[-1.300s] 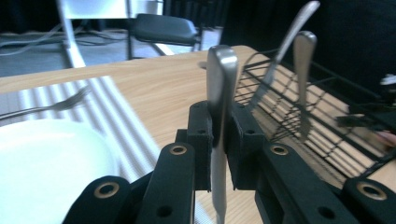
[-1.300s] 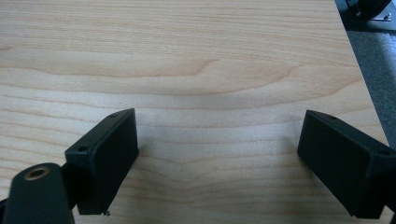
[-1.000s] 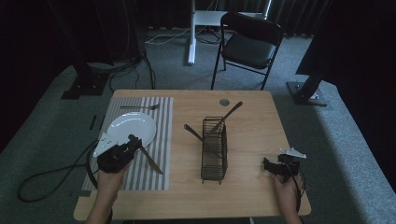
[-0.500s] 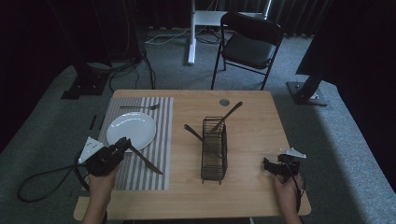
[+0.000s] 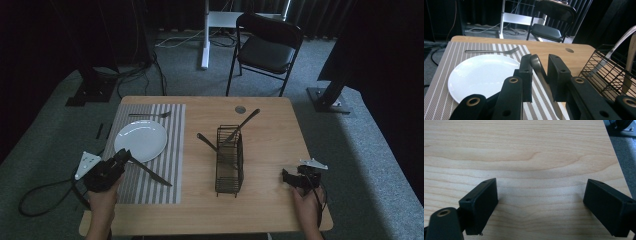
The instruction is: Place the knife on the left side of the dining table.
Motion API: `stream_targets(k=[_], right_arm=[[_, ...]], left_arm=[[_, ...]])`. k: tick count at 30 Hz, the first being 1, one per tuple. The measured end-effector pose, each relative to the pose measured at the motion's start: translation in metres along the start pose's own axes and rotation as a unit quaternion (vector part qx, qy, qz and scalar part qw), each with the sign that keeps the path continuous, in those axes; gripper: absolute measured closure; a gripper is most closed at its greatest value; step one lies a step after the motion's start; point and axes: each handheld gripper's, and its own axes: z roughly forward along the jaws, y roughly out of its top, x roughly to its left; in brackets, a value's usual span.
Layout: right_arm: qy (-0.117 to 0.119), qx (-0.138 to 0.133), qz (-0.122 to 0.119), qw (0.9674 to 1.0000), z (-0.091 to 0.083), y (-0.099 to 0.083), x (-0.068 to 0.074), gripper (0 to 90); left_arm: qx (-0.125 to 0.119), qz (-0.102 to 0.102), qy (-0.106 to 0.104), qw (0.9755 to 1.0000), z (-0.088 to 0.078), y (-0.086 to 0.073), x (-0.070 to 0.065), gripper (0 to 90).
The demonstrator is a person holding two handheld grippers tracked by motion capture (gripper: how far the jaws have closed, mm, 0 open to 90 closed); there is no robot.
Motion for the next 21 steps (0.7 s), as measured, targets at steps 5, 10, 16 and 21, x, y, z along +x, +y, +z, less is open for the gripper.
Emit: stream_targets(k=[5,10,16,21], right_arm=[[0.0,0.0,0.0,1.0,0.0,0.0,0.0,11.8],[0.0,0.0,0.0,1.0,0.0,0.0,0.0,11.8],[0.0,0.0,0.0,1.0,0.0,0.0,0.0,11.8],[0.0,0.0,0.0,1.0,0.0,0.0,0.0,11.7]], left_arm=[[0.003,-0.007,0.016,0.9998,-0.001,-0.006,0.009,72.1],[0.003,-0.017,0.037,0.9992,-0.002,-0.015,0.019,69.9],[0.004,-0.033,0.052,0.9981,-0.001,-0.026,0.033,67.5],[0.013,-0.045,0.063,0.997,0.002,-0.038,0.046,64.1]])
